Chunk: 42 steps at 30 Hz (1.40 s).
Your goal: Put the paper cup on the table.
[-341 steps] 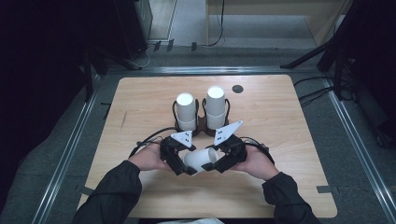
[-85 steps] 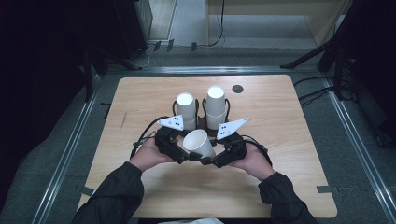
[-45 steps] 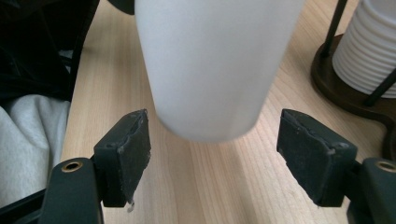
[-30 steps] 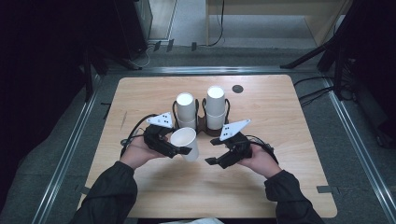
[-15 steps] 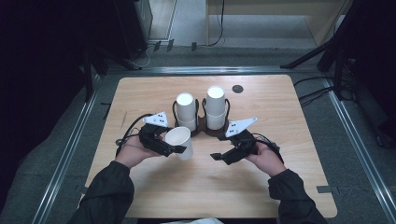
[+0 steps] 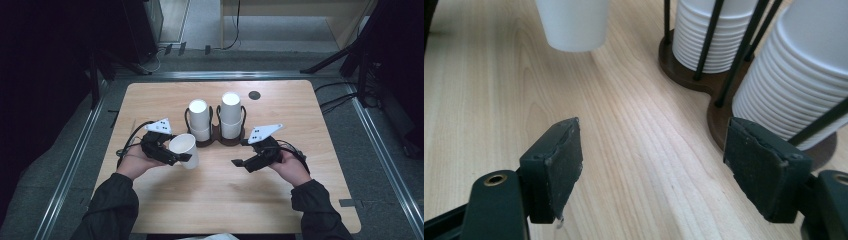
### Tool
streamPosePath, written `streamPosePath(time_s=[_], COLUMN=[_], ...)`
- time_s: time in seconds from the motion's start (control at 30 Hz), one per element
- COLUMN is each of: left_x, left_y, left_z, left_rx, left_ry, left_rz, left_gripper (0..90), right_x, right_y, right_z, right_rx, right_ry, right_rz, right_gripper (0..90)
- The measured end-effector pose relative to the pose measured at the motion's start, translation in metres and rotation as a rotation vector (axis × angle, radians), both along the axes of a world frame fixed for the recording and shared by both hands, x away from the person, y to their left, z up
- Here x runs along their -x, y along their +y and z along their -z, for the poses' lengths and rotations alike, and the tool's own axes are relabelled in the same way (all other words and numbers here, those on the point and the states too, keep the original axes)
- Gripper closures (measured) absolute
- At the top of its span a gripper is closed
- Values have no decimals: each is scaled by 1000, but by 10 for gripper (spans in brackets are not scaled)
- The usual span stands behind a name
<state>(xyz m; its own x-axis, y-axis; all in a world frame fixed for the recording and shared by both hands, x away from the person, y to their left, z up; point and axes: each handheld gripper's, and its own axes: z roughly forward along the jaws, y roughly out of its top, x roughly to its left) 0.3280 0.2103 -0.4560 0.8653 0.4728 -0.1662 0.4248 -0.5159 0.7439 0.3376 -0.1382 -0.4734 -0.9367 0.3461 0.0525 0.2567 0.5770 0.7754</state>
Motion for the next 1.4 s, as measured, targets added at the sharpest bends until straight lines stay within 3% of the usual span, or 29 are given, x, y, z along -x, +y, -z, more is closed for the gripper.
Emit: streamPosePath(time_s=[0.4, 0.63, 1.4], left_x=[-1, -3, -22], left_y=[21, 33, 69], left_z=[1, 3, 8], left_rx=[17, 3, -6], left_ry=[3, -4, -5], left_rz=[-63, -90, -191], left_gripper=[235, 235, 234], right_x=[-7, -8, -7], right_y=[-5, -6, -1], right_z=[3, 3, 9], right_rx=[6, 2, 28], right_ry=[11, 0, 18], right_rz=[16, 29, -5], right_gripper=[238, 238, 238])
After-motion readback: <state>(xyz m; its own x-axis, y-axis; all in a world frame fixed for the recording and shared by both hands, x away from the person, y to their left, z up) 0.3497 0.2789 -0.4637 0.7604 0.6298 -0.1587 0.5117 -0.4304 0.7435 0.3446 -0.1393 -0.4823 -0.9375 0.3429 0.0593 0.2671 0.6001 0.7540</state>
